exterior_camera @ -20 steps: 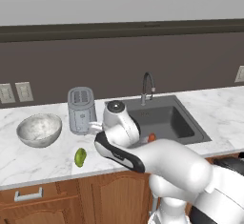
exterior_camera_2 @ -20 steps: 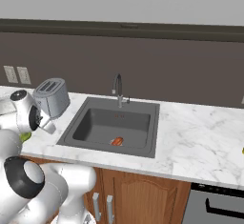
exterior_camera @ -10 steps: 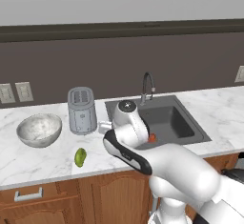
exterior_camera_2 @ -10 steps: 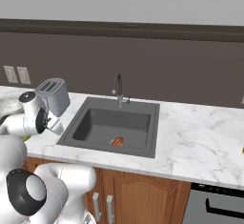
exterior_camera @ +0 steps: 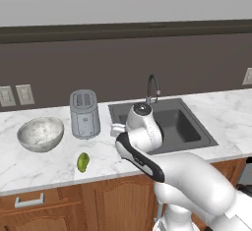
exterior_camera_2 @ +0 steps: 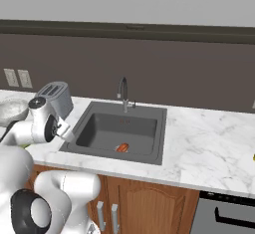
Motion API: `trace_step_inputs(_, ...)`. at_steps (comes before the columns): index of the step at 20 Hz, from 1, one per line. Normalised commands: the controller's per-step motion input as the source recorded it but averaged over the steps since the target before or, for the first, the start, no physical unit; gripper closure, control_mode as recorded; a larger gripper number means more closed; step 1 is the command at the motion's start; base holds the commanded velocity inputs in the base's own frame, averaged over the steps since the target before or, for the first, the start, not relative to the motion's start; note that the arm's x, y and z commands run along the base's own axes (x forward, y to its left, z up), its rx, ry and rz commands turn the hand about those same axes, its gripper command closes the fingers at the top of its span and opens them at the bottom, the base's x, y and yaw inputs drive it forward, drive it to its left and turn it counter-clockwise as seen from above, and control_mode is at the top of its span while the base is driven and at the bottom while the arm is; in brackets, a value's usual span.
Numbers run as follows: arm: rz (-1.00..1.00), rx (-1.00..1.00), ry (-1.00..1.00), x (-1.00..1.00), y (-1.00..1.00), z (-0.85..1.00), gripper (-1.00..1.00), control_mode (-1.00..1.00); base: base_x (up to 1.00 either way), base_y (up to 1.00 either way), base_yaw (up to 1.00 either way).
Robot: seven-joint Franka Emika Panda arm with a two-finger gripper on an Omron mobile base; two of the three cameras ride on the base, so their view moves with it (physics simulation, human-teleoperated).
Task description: Remove the sweet potato and mango from the sink. Then move the bowl and cup from the counter to the sink for washing.
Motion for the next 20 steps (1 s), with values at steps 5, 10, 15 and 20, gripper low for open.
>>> trace_step_inputs(5, 0.00, 0.00, -0.02, 0.00, -0.29, 0.00, -1.00, -1.00, 0.00, 0.00, 0.00)
trace_step_inputs(10, 0.00, 0.00, -0.05, 0.02, -0.28, 0.00, -1.00, -1.00, 0.00, 0.00, 0.00)
trace_step_inputs(15, 0.00, 0.00, 0.00, 0.04, -0.29, 0.01, -1.00, -1.00, 0.00, 0.00, 0.00)
trace_step_inputs(20, 0.01, 0.00, 0.00, 0.07, -0.27, 0.01, -1.00, -1.00, 0.00, 0.00, 0.00)
